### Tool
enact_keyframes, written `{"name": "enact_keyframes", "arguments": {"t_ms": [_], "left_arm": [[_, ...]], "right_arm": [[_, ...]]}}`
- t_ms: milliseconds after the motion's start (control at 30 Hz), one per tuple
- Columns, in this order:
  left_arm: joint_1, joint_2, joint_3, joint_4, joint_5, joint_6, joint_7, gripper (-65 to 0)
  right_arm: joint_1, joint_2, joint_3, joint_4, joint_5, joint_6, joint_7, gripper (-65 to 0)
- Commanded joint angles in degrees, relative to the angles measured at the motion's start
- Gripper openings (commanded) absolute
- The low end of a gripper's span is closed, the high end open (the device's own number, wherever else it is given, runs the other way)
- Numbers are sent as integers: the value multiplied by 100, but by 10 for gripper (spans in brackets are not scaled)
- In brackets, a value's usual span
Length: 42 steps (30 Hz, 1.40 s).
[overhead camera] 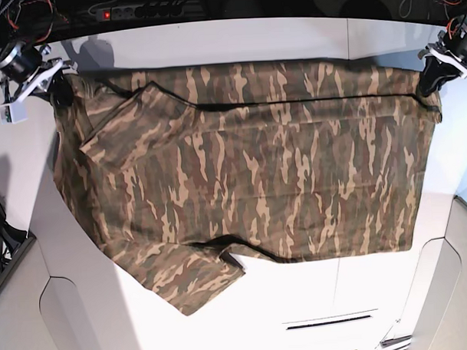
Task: Fold the T-shirt properly
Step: 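Release the hem and raise both grippers off the shirt, then grasp the folded shirt's side edge with both grippers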
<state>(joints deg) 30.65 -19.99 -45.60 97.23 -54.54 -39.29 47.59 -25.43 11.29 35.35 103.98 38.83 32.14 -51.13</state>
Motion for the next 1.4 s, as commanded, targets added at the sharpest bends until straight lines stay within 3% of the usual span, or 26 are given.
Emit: {"name": "enact_keyframes", "arguments": {"t_ms": [0, 333, 367, 400, 500, 567, 833, 967, 1167, 1367], "left_arm": [[61, -92, -61, 116, -96, -71, -98, -650], [94, -96, -61, 118, -127, -71, -52, -650], [94, -96, -61, 118, -92, -71, -55, -615], [94, -96, -61, 118, -66, -71, -55, -566], [96, -96, -61, 118, -13, -71, -20, -413], [94, -98, -81, 118, -9, -71, 7, -370], [-122, -105, -1005, 118, -267, -71, -2, -370], [-428, -306, -1228, 118, -238, -71, 9, -370], [-949, -789, -922, 76, -173, -71, -50, -369], [-1862, -1167, 98, -623, 472, -71, -595, -286]], "right_arm": [[-57, 79, 103, 138, 142, 24, 94, -650], [-188, 96, 431, 155, 203, 24, 92, -650], [-188, 96, 431, 153, 168, 20, 92, -650], [-188, 96, 431, 155, 140, 13, 96, -621], [-175, 122, 446, 155, 98, -4, 168, -397], [-118, 142, 514, 155, 98, -42, 286, -353], [693, 496, 730, 133, -455, -391, 654, -353], [1353, 702, 728, -109, -588, -501, 809, -353], [2551, 962, 726, -1449, -581, -494, 1045, -353], [3886, 966, 544, -3187, -588, -313, 1095, -353]]}}
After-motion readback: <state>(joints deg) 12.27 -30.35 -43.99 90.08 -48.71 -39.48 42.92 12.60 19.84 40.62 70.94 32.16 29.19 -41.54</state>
